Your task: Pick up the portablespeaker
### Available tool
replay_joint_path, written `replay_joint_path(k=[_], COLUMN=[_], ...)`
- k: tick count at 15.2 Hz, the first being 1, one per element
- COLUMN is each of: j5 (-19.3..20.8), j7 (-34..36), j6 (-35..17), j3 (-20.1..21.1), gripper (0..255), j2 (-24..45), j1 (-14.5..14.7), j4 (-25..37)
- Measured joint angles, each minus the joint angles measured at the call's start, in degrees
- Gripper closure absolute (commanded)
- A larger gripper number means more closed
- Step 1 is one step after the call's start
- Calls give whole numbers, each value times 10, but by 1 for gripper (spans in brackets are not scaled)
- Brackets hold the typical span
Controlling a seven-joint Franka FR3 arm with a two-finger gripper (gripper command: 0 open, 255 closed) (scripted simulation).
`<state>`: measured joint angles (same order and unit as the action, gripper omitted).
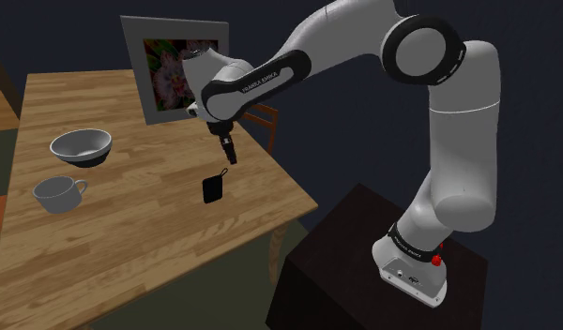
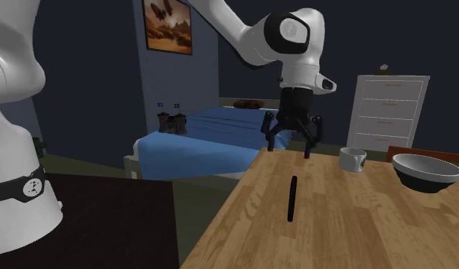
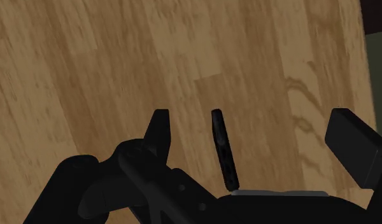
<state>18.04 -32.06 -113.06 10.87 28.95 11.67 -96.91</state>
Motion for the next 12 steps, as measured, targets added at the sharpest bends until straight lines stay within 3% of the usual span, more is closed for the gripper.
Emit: replay_joint_path(k=[7, 12], j5=[56, 68], j7=[-54, -55], j6=[3, -14], j3=[2, -1], gripper=[0, 0], j2=[141, 182], j1=[45, 55], j4=[126, 146])
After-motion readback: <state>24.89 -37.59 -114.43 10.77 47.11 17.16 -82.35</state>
